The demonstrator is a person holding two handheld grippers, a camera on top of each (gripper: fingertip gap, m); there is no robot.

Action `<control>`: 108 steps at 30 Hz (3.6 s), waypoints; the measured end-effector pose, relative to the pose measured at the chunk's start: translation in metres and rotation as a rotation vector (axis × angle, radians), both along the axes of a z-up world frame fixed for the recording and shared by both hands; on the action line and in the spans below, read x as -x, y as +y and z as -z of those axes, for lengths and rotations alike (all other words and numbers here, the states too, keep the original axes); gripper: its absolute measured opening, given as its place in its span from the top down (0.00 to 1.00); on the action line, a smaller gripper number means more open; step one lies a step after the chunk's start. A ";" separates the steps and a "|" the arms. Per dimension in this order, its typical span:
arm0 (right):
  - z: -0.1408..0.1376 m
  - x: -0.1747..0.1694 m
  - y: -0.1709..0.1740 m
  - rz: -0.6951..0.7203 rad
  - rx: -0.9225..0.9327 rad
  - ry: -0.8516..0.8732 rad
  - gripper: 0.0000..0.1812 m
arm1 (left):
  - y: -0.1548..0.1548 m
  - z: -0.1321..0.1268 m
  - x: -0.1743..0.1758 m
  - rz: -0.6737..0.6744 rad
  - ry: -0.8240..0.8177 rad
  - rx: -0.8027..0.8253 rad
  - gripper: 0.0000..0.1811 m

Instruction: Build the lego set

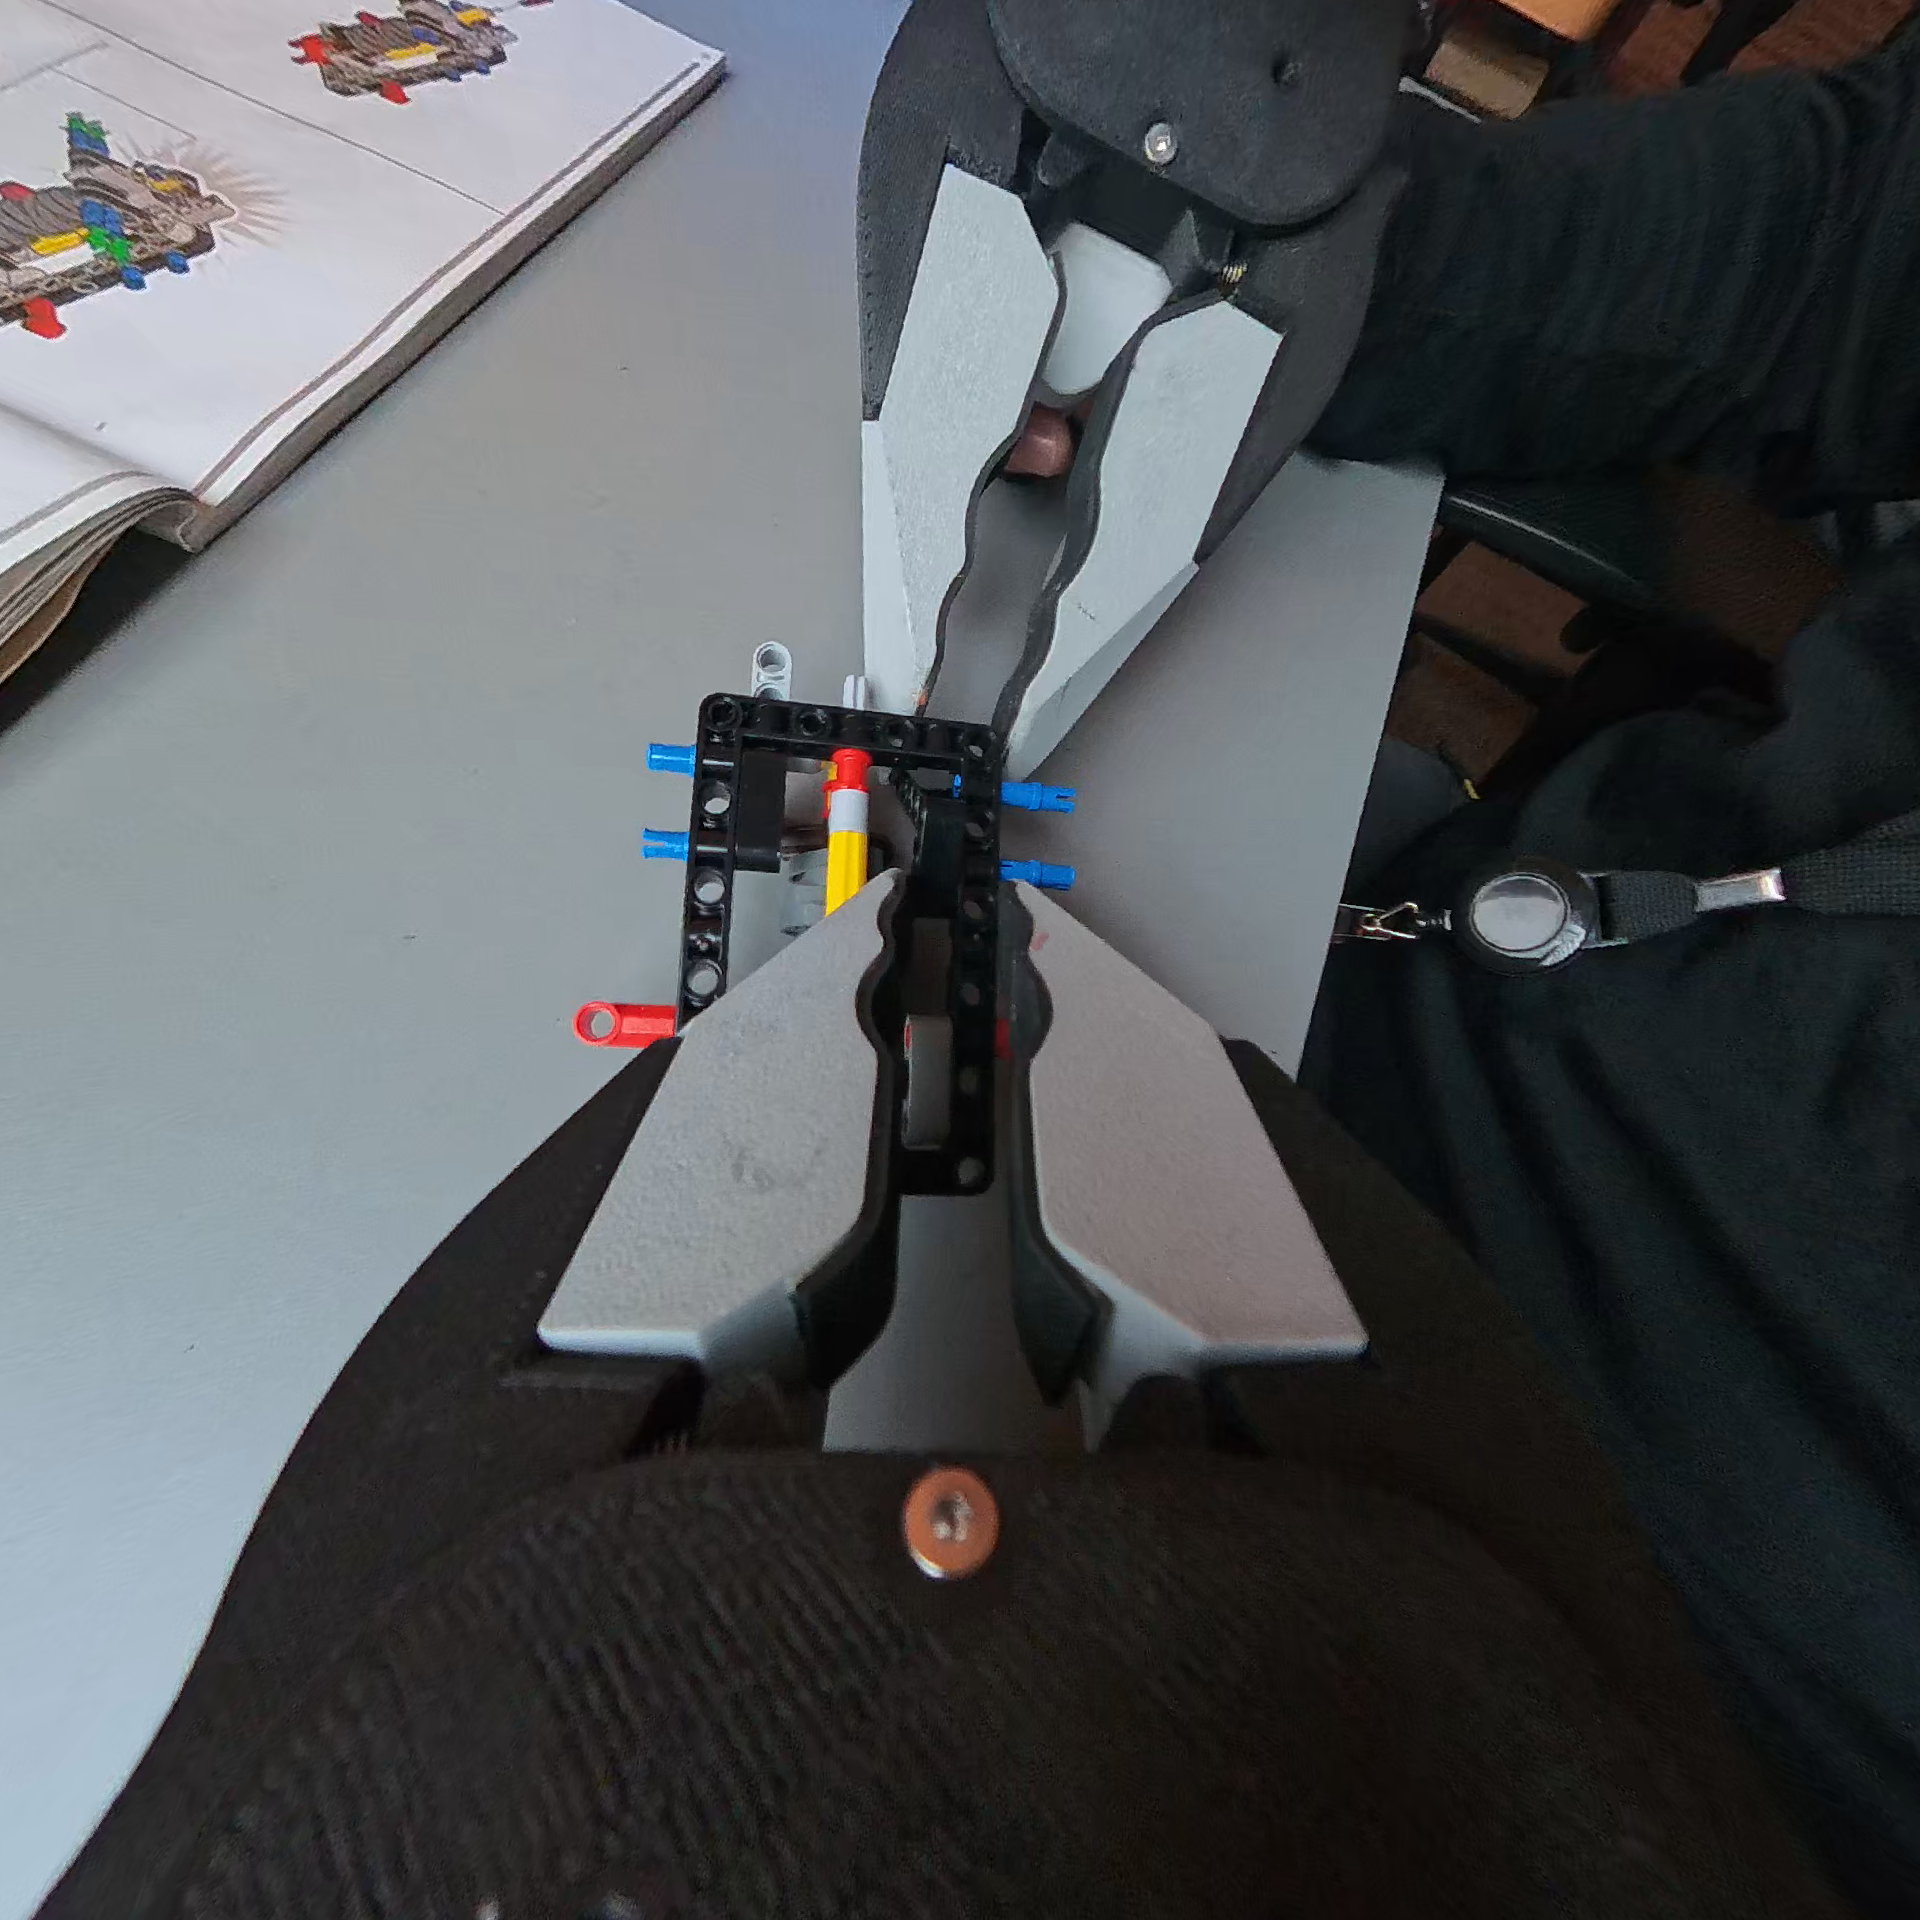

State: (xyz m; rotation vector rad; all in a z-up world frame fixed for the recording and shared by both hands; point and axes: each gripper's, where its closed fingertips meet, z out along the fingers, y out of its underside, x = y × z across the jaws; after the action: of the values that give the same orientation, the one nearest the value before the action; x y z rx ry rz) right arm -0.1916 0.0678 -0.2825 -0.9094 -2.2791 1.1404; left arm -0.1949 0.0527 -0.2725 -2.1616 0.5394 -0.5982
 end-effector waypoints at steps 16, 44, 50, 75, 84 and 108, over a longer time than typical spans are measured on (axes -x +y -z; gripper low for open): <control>0.000 0.000 -0.008 -0.053 0.082 -0.084 0.92 | -0.002 -0.001 -0.004 -0.028 0.030 0.136 0.93; 0.003 -0.010 -0.014 -0.096 0.010 -0.035 0.77 | 0.000 -0.001 -0.003 -0.012 0.046 0.122 0.93; 0.001 -0.009 -0.014 -0.078 0.051 -0.059 0.79 | 0.000 0.000 -0.004 -0.017 0.060 0.146 0.93; 0.003 -0.008 -0.012 -0.049 0.072 -0.125 0.89 | 0.001 0.000 -0.003 -0.014 0.163 0.164 0.93; 0.006 -0.005 -0.009 -0.044 -0.097 -0.029 0.79 | 0.000 0.000 -0.004 0.034 0.243 0.184 0.97; 0.006 -0.011 -0.014 -0.083 0.021 -0.106 0.82 | -0.004 0.003 -0.013 0.072 0.309 0.065 0.92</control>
State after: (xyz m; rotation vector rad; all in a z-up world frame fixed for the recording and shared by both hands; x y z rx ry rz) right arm -0.1805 0.0539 -0.2889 -0.9112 -2.4148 1.1786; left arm -0.1823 0.0487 -0.2760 -2.3193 0.7742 -0.3230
